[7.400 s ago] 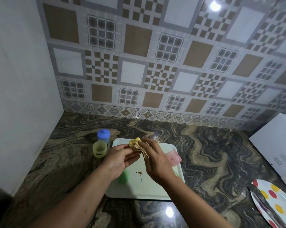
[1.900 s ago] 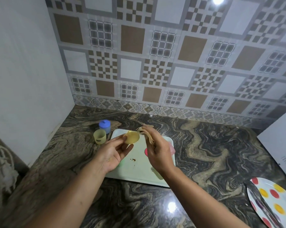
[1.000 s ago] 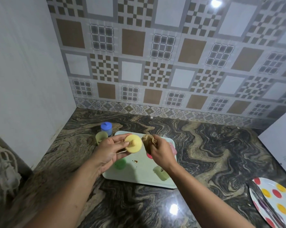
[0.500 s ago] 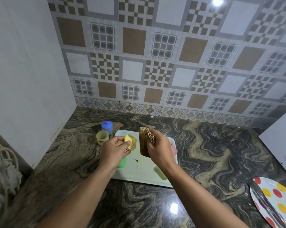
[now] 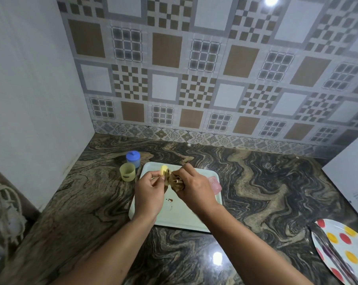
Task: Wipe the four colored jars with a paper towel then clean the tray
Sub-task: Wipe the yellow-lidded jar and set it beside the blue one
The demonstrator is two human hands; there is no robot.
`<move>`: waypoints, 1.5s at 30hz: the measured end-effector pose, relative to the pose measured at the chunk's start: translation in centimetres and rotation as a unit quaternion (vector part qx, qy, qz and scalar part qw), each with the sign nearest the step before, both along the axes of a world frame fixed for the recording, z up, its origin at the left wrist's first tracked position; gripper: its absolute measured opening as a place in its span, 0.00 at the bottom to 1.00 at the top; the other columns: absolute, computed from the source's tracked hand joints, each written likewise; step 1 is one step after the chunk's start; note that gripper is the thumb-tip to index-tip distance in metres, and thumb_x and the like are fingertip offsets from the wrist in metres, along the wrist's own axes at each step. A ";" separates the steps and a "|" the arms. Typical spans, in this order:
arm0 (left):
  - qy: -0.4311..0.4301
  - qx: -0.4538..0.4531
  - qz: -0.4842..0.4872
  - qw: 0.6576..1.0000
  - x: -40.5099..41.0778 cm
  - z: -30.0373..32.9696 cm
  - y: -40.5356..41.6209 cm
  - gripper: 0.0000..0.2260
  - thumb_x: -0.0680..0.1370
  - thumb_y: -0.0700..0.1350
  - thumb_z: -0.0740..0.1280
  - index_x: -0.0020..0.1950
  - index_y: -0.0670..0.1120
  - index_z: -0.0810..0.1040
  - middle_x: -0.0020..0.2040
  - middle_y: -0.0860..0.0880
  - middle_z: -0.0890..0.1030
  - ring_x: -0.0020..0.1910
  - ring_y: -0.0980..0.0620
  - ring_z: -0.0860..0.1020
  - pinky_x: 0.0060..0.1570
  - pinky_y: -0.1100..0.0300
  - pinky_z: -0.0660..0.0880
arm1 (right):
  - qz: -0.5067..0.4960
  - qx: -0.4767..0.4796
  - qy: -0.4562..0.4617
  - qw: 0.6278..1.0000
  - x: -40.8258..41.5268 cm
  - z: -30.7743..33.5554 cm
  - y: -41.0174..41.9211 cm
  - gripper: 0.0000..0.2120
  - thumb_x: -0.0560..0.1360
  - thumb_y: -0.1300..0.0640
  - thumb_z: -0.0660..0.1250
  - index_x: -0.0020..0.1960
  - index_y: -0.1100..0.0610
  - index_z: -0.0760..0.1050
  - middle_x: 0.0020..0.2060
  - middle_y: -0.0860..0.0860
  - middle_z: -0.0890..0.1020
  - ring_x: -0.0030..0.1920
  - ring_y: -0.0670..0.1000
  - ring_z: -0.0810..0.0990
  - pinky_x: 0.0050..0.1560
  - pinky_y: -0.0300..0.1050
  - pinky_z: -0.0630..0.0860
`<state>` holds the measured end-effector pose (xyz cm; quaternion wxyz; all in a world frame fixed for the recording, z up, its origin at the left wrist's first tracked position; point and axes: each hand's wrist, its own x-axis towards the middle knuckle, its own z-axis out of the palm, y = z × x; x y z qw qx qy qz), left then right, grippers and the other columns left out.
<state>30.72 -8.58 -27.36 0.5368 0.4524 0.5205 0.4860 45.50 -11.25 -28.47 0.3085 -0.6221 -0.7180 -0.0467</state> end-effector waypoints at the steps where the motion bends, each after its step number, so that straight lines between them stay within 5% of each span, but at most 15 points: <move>1: 0.008 0.014 0.013 1.000 -0.2 0.0 0.2 0.07 0.80 0.41 0.68 0.48 0.53 0.81 0.48 0.52 0.87 0.50 0.52 0.86 0.55 0.45 0.82 | -0.009 -0.026 -0.017 0.999 0.0 -0.3 0.0 0.16 0.79 0.43 0.62 0.51 0.56 0.78 0.45 0.51 0.75 0.36 0.62 0.81 0.29 0.57 0.78; 3: 0.020 0.034 0.026 0.999 -0.7 0.6 1.0 0.06 0.79 0.43 0.69 0.48 0.55 0.80 0.50 0.54 0.86 0.51 0.53 0.85 0.55 0.45 0.82 | -0.032 -0.067 0.002 0.997 0.2 -0.9 -0.2 0.23 0.78 0.38 0.56 0.49 0.57 0.79 0.45 0.52 0.77 0.37 0.64 0.82 0.32 0.59 0.79; 7: 0.078 0.058 0.033 0.995 -1.1 1.8 1.9 0.05 0.80 0.41 0.69 0.49 0.51 0.80 0.48 0.52 0.86 0.47 0.58 0.84 0.49 0.60 0.80 | -0.036 0.020 0.077 0.996 -0.8 0.4 0.2 0.09 0.77 0.49 0.71 0.50 0.54 0.79 0.44 0.48 0.77 0.38 0.58 0.80 0.32 0.52 0.78; 9: 0.102 0.069 0.024 0.992 -0.8 1.8 1.3 0.08 0.80 0.38 0.67 0.48 0.51 0.80 0.46 0.55 0.86 0.47 0.60 0.83 0.47 0.64 0.77 | -0.024 0.046 0.058 0.997 -1.8 1.7 0.6 0.09 0.76 0.49 0.71 0.50 0.55 0.78 0.44 0.50 0.76 0.37 0.59 0.79 0.29 0.51 0.76; 14: 0.087 0.091 0.019 0.992 -0.9 1.7 0.4 0.08 0.80 0.40 0.68 0.49 0.55 0.79 0.45 0.58 0.85 0.48 0.57 0.85 0.51 0.56 0.81 | -0.043 0.000 -0.034 0.999 -1.8 0.2 0.8 0.10 0.76 0.52 0.73 0.49 0.56 0.75 0.44 0.52 0.75 0.33 0.61 0.78 0.24 0.48 0.66; 17: 0.062 0.106 0.022 0.992 -1.6 2.1 1.6 0.05 0.80 0.44 0.69 0.52 0.54 0.80 0.49 0.55 0.86 0.49 0.56 0.85 0.51 0.50 0.83 | -0.071 -0.104 -0.006 0.992 -1.3 -1.8 -0.1 0.08 0.76 0.51 0.70 0.49 0.55 0.74 0.45 0.50 0.75 0.39 0.64 0.81 0.30 0.54 0.71; 20: 0.052 0.094 0.027 0.994 -2.6 2.3 2.7 0.04 0.80 0.44 0.69 0.51 0.52 0.80 0.50 0.52 0.86 0.49 0.55 0.85 0.51 0.50 0.83 | -0.051 -0.035 0.102 0.993 -1.3 -0.4 -0.1 0.08 0.73 0.50 0.71 0.48 0.52 0.74 0.43 0.47 0.75 0.38 0.59 0.80 0.32 0.53 0.76; 23: 0.077 0.075 0.016 0.994 -2.4 1.9 2.1 0.08 0.79 0.40 0.69 0.47 0.53 0.80 0.47 0.53 0.87 0.44 0.59 0.84 0.45 0.60 0.79 | -0.027 0.052 0.068 0.996 -2.7 2.5 1.0 0.09 0.75 0.48 0.69 0.51 0.52 0.76 0.45 0.49 0.75 0.38 0.60 0.79 0.29 0.50 0.74; 28: -0.059 -0.001 -0.008 0.998 -2.6 2.0 2.5 0.05 0.79 0.40 0.70 0.48 0.51 0.81 0.49 0.46 0.86 0.49 0.48 0.86 0.53 0.50 0.82 | -0.048 -0.032 -0.053 0.997 -2.0 0.6 0.9 0.10 0.77 0.48 0.68 0.53 0.54 0.76 0.47 0.51 0.75 0.39 0.60 0.80 0.28 0.49 0.71; 30: -0.100 -0.008 -0.018 0.995 -3.5 2.6 3.3 0.04 0.81 0.38 0.68 0.50 0.46 0.80 0.50 0.42 0.85 0.48 0.49 0.86 0.52 0.52 0.83 | -0.105 -0.126 -0.010 0.986 -1.3 -0.8 0.6 0.07 0.78 0.49 0.68 0.51 0.51 0.75 0.47 0.49 0.76 0.44 0.60 0.82 0.36 0.53 0.76; 34: -0.234 -0.108 -0.058 0.965 -5.2 3.4 4.9 0.05 0.81 0.35 0.65 0.56 0.40 0.78 0.50 0.40 0.86 0.47 0.47 0.86 0.47 0.53 0.84 | -0.193 -0.076 0.187 0.960 -1.2 0.8 0.9 0.08 0.79 0.52 0.69 0.45 0.55 0.81 0.41 0.52 0.84 0.43 0.53 0.83 0.37 0.41 0.66; 38: -0.284 -0.178 -0.109 0.936 -6.3 2.3 5.5 0.07 0.82 0.35 0.63 0.57 0.40 0.79 0.50 0.41 0.87 0.45 0.48 0.87 0.42 0.55 0.84 | -0.103 0.034 0.324 0.940 -2.3 4.5 2.1 0.08 0.80 0.63 0.70 0.56 0.55 0.86 0.48 0.52 0.86 0.48 0.47 0.83 0.51 0.42 0.78; 42: -0.237 -0.153 -0.162 0.945 -5.9 2.2 5.4 0.08 0.82 0.33 0.62 0.54 0.40 0.80 0.46 0.42 0.87 0.43 0.49 0.86 0.43 0.55 0.84 | 0.065 0.105 0.129 0.984 -4.4 3.8 2.4 0.18 0.80 0.65 0.62 0.67 0.57 0.80 0.66 0.51 0.83 0.67 0.50 0.82 0.66 0.47 0.78; 43: -0.213 -0.128 -0.168 0.954 -6.0 2.3 5.4 0.08 0.82 0.33 0.62 0.55 0.40 0.80 0.46 0.43 0.87 0.44 0.49 0.86 0.45 0.56 0.84 | 0.094 0.086 0.116 0.985 -4.7 3.1 2.3 0.19 0.80 0.67 0.61 0.68 0.57 0.79 0.67 0.52 0.82 0.66 0.51 0.82 0.66 0.48 0.78; 45: -0.154 -0.090 -0.164 0.970 -6.2 2.1 5.4 0.07 0.82 0.34 0.64 0.57 0.40 0.79 0.49 0.42 0.86 0.48 0.48 0.86 0.49 0.54 0.84 | 0.070 0.004 0.216 0.974 -4.4 2.3 2.0 0.20 0.80 0.68 0.61 0.66 0.52 0.78 0.56 0.56 0.87 0.50 0.53 0.88 0.54 0.51 0.84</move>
